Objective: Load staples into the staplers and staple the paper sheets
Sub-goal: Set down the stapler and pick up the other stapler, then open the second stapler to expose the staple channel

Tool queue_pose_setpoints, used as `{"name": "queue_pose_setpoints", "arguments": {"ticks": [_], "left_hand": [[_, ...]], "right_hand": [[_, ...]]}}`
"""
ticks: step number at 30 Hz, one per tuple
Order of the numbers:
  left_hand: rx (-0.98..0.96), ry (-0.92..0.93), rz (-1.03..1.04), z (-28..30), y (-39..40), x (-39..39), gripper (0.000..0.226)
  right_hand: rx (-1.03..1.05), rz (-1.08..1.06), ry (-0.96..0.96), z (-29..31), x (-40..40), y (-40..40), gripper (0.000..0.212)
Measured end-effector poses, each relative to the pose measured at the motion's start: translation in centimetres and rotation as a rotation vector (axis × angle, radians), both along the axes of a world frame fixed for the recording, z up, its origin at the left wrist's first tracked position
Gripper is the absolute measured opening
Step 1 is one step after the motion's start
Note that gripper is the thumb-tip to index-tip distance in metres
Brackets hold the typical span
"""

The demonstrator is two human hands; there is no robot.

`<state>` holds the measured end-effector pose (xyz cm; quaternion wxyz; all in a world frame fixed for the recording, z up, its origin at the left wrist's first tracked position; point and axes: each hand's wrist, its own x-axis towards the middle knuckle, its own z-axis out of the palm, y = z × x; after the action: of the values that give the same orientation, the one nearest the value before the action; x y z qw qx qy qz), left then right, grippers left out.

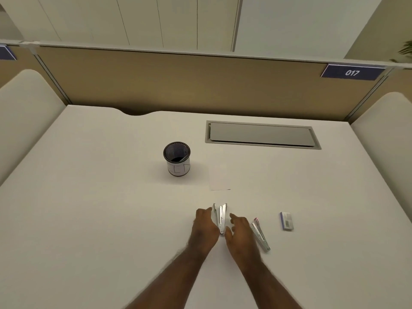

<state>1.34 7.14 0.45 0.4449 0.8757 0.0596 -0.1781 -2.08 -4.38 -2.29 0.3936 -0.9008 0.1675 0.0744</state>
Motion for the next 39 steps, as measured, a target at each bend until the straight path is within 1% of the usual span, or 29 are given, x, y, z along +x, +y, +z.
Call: {"name": "queue_pose_setpoints", "arguments": {"ticks": [2,4,7,8,10,12,13,18,21,23,25,28,29,31,36,39], "left_hand": [[-0.002,0.068,0.067,0.2,-0.5,0.8,0.025],[-0.031,0.107,0.104,0.5,-1.1,1.4,0.027],[-0.109,0.159,0.118,1.0,-1.7,1.5,0.02],[-0.148,0.165,0.127,1.0,-1.9,1.4,0.024],[-0.216,0.199,0.17,0.8,-2.2,1.5,0.037],[-0.258,0.231,0.201,0.3,-2.1,1.7,0.035],[-0.275,0.247,0.214,-0.1,-1.9,1.8,0.035],[-0.372,0.302,0.279,-0.3,-1.6,1.6,0.027],[-0.471,0.297,0.318,-0.3,-1.1,1.3,0.016],[-0.54,0.277,0.287,0.0,-0.5,1.2,0.015],[-0.572,0.252,0.211,0.4,0.2,1.3,0.019],[-0.578,0.237,0.074,1.0,1.1,1.5,0.017],[-0.602,0.241,0.045,1.1,1.3,1.6,0.016],[-0.646,0.246,0.013,1.6,1.5,1.6,0.014],[-0.676,0.262,-0.081,2.9,2.1,1.7,0.011],[-0.679,0.265,-0.131,3.4,2.2,1.7,0.015]], "right_hand": [[0.034,-0.01,0.047,0.2,0.7,0.0,0.046],[0.061,-0.029,0.084,0.4,1.5,-0.1,0.041],[0.077,-0.054,0.139,0.0,2.5,0.0,0.017],[0.088,-0.061,0.146,-0.4,2.7,0.0,0.014],[0.132,-0.088,0.149,-1.7,3.0,-0.2,0.023],[0.152,-0.138,0.11,-2.0,3.0,-0.2,0.036],[0.159,-0.162,0.091,-1.6,3.0,-0.1,0.037],[0.224,-0.254,0.061,0.6,2.8,0.5,0.013],[0.275,-0.267,0.034,1.2,2.8,0.1,0.015],[0.33,-0.223,0.029,1.6,2.8,-0.4,0.02],[0.378,-0.138,0.027,2.0,2.9,-1.1,0.023],[0.376,0.014,0.046,2.5,2.9,-2.4,0.015],[0.385,0.042,0.044,2.8,2.8,-2.8,0.016],[0.382,0.083,0.04,3.4,2.7,-3.4,0.02],[0.413,0.135,0.029,5.3,2.3,-3.7,0.015],[0.437,0.134,0.021,6.1,2.1,-3.9,0.01]]}}
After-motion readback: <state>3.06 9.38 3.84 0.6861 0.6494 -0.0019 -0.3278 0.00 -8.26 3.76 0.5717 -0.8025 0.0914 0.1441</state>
